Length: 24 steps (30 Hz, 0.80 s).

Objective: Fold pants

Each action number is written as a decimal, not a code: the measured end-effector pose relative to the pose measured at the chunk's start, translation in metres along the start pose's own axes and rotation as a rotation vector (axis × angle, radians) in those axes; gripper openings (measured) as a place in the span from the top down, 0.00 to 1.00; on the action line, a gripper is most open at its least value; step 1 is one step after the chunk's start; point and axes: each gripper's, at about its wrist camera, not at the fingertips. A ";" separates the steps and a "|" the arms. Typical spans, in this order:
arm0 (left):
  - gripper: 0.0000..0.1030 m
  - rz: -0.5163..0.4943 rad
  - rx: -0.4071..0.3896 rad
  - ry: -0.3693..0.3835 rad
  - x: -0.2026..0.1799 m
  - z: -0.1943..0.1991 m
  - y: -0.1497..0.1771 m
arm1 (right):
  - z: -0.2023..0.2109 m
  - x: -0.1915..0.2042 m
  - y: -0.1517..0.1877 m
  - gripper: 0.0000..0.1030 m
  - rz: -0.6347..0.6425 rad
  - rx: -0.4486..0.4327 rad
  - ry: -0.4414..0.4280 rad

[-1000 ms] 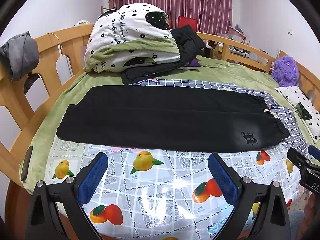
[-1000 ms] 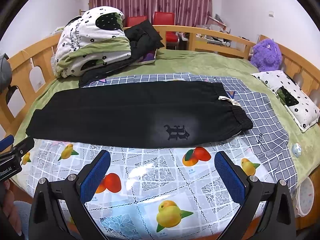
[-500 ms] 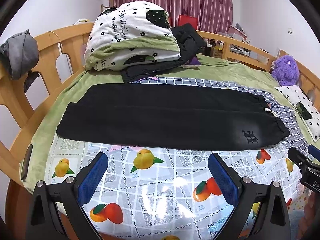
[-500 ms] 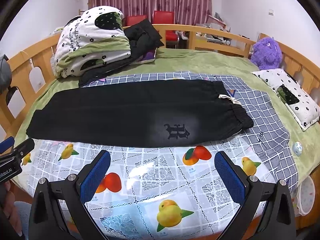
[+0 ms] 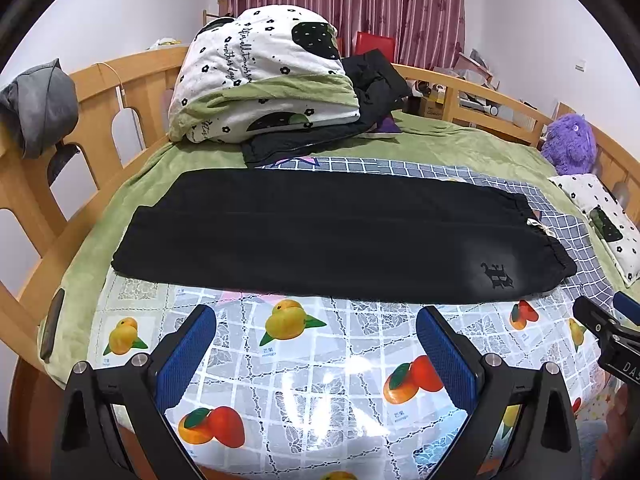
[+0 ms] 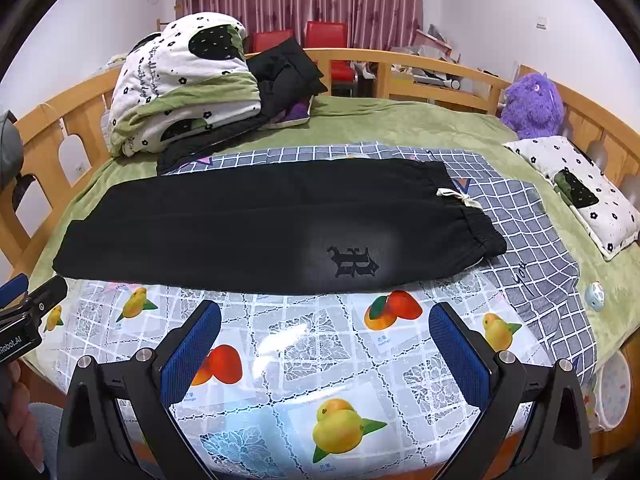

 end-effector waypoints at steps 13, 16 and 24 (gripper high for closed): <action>0.02 0.007 -0.001 0.007 0.001 0.003 -0.001 | 0.001 0.001 -0.002 0.01 0.004 0.000 0.001; 0.02 0.007 -0.002 0.006 0.002 0.002 0.000 | 0.000 0.001 -0.002 0.01 0.004 0.001 -0.001; 0.02 0.007 -0.002 0.006 0.002 0.001 0.000 | -0.002 -0.001 -0.002 0.01 -0.003 0.005 -0.003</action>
Point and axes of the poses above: each gripper's, at about its wrist camera, not at the fingertips, and z roughly against the way its jaws point, x to its left, y to its underside, and after that the axes turned 9 degrees about y, right-handed
